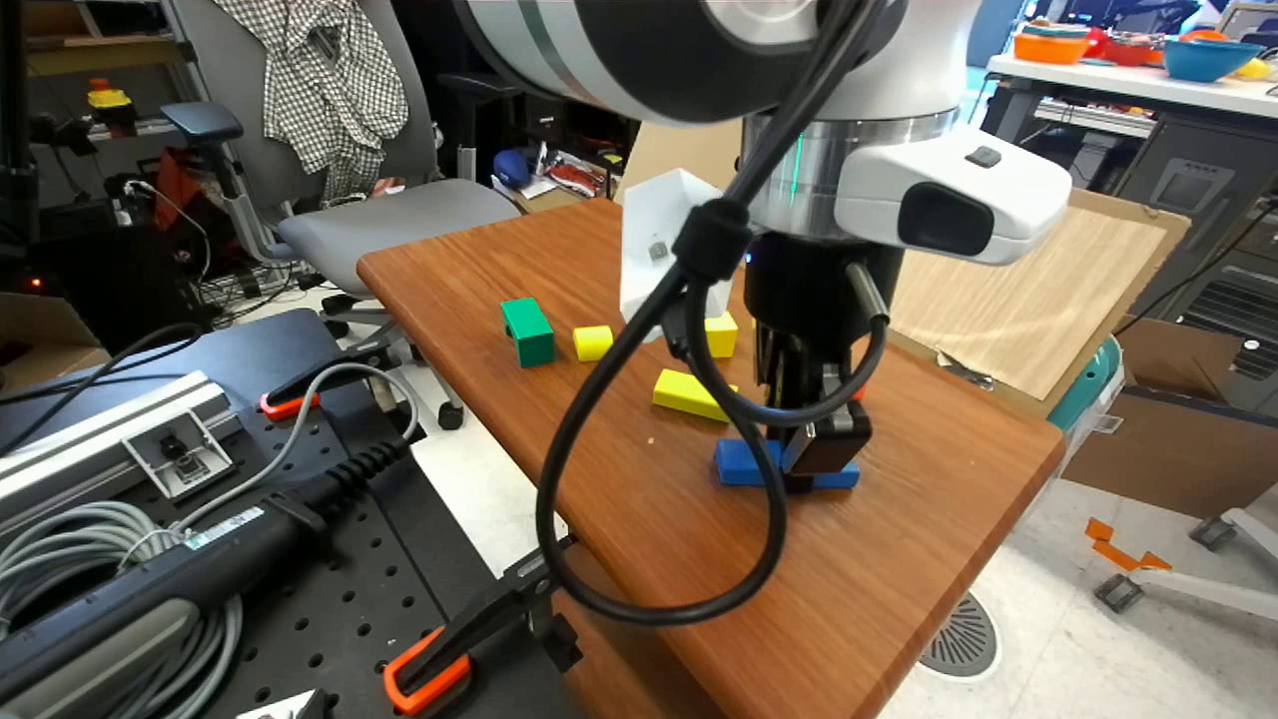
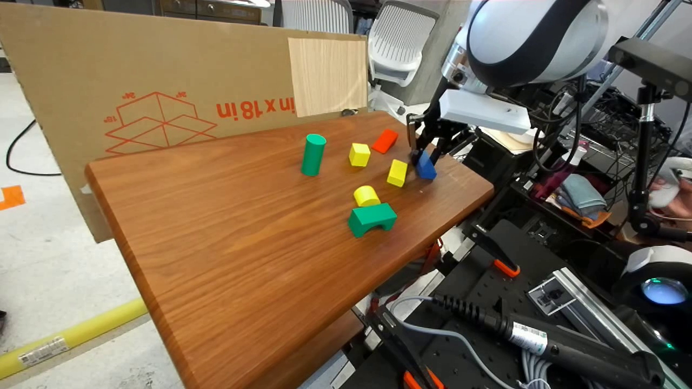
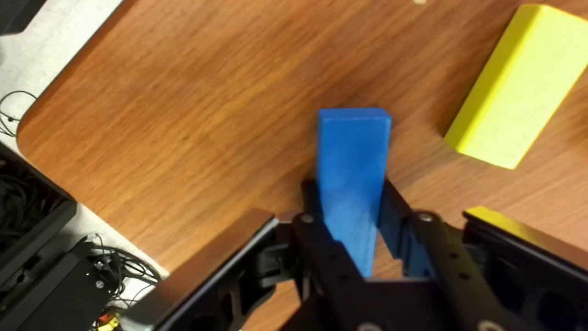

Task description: Pick up the rectangular blue block and put it on top of the green block to the left.

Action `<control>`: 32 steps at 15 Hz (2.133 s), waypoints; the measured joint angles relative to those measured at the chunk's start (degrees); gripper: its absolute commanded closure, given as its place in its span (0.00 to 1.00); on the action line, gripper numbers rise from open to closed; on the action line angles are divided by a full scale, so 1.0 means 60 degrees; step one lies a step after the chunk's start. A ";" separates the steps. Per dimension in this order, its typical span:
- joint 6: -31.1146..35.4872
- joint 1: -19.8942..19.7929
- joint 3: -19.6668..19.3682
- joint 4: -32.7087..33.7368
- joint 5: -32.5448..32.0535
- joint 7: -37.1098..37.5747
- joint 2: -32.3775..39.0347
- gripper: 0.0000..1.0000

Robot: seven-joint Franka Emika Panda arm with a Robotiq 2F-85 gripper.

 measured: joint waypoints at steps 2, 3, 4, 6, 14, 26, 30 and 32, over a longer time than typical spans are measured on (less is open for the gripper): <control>-0.0015 0.0015 0.0000 0.0003 0.0115 -0.0218 -0.0001 0.91; -0.0022 0.0032 0.0014 -0.0009 0.0158 -0.0311 -0.0016 0.91; -0.0025 0.0096 0.0019 -0.0050 0.0161 -0.0362 -0.0051 0.91; -0.0025 0.0292 0.0100 -0.0234 0.0166 -0.0490 -0.0248 0.91; -0.1157 0.0349 0.2156 -0.1531 0.2029 -0.3990 -0.1868 0.91; -0.2836 0.0585 0.2543 -0.1544 0.1872 -0.6858 -0.2120 0.91; -0.2786 0.0906 0.2548 -0.1539 0.1037 -0.6821 -0.2293 0.91; -0.2748 0.1029 0.2587 -0.1538 0.0879 -0.6859 -0.2347 0.91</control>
